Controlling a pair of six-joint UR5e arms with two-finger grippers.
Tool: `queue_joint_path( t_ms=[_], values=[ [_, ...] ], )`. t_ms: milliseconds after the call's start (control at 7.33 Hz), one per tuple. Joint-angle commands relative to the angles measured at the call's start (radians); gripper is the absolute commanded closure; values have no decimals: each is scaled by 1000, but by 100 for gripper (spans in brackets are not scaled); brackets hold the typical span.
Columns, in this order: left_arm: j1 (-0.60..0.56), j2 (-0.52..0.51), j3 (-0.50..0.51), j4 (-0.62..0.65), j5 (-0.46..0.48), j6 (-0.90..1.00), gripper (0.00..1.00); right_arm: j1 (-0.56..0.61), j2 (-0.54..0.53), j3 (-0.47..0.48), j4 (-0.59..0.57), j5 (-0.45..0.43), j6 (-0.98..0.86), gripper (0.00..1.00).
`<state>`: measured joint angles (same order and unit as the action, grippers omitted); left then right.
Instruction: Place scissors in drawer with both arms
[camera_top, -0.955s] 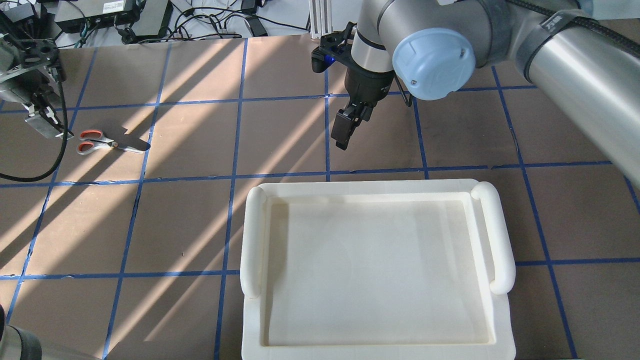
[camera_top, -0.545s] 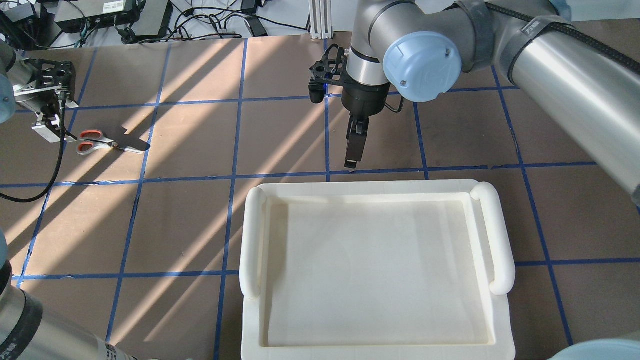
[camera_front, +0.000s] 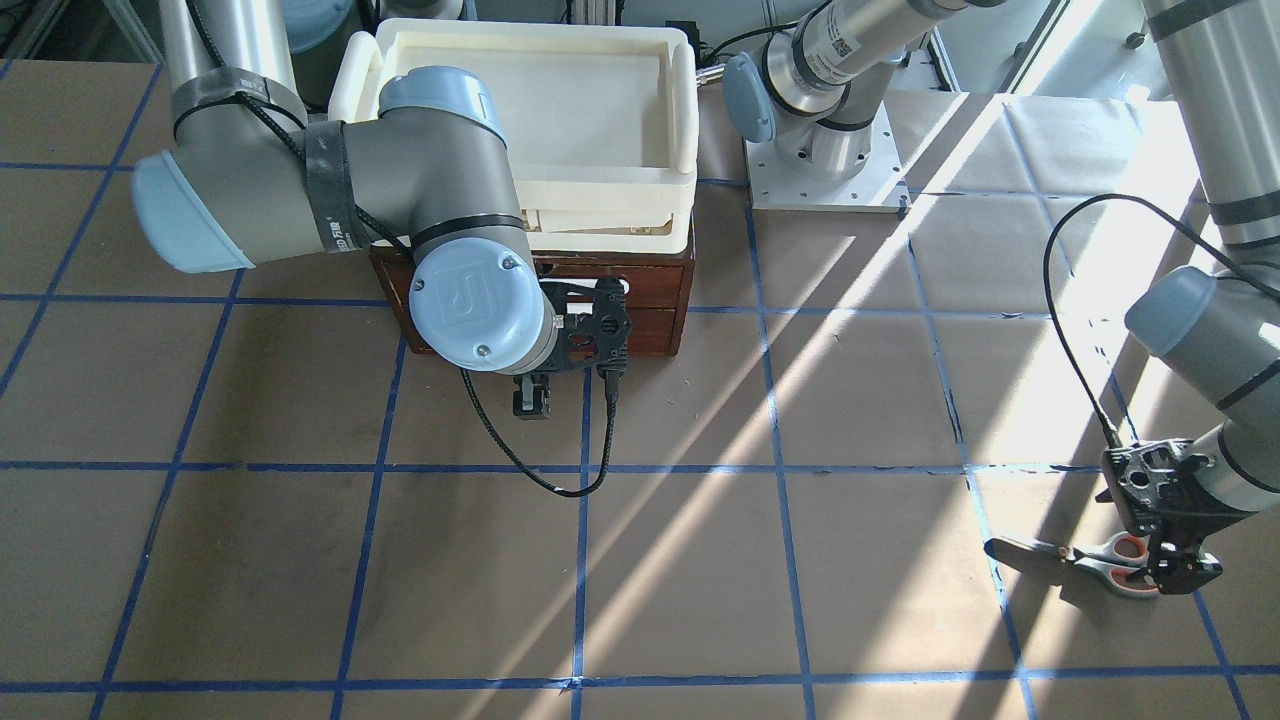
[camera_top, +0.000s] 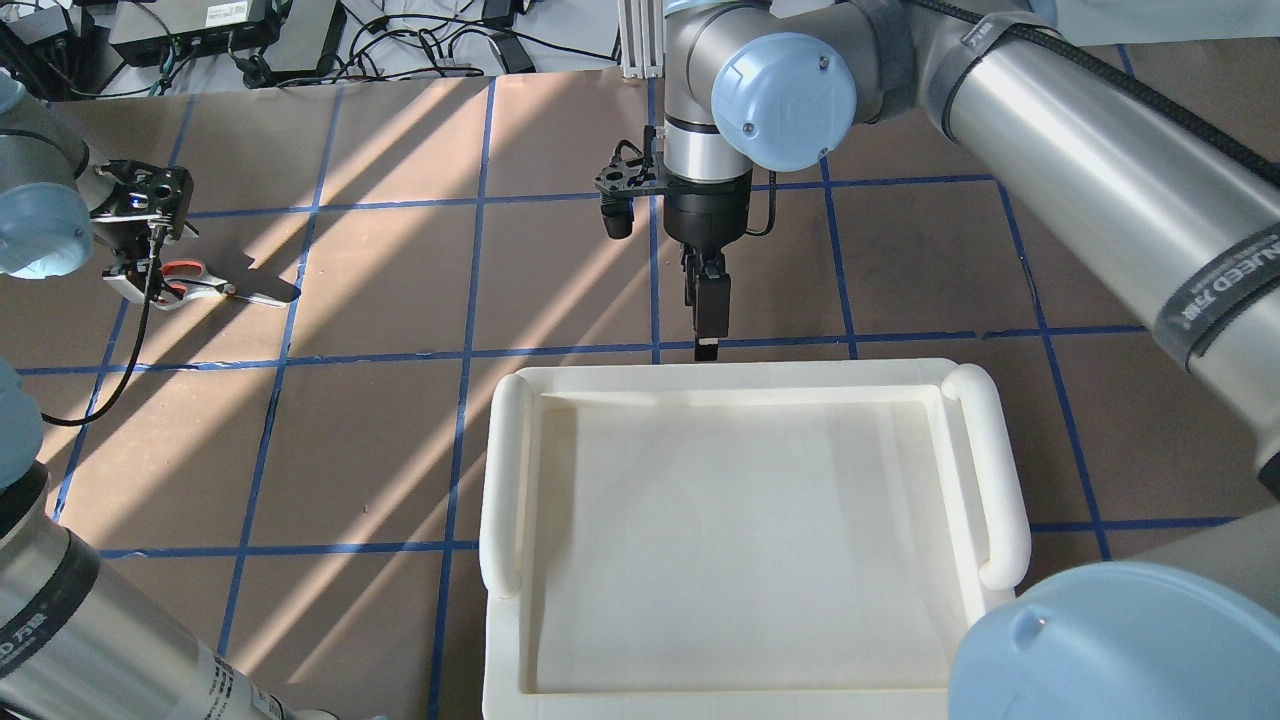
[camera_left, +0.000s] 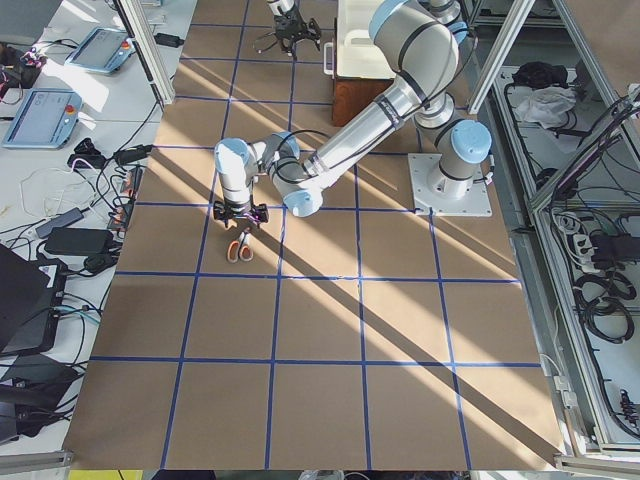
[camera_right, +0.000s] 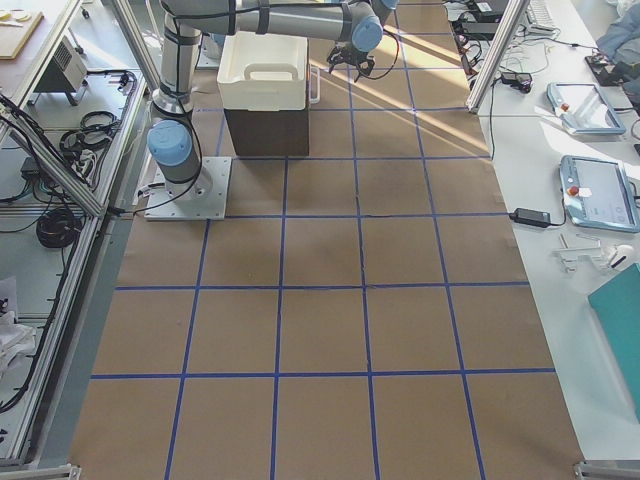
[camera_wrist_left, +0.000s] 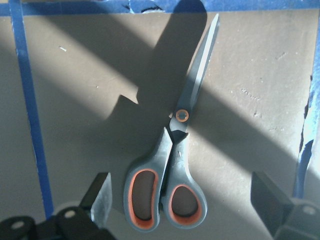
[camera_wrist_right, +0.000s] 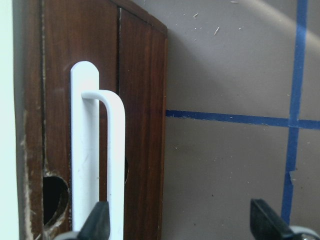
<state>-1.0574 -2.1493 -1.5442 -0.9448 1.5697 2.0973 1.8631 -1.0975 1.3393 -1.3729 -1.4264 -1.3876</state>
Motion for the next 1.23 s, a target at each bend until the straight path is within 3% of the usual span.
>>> queue_joint_path(
  t_ms=[0,1091],
  values=[
    [0,-38,10,8,-28,26,3,19,21,-3,26,-32,-77,2],
    [2,-84,15,8,-28,64,7,22,15,72,29,-20,5,2]
  ],
)
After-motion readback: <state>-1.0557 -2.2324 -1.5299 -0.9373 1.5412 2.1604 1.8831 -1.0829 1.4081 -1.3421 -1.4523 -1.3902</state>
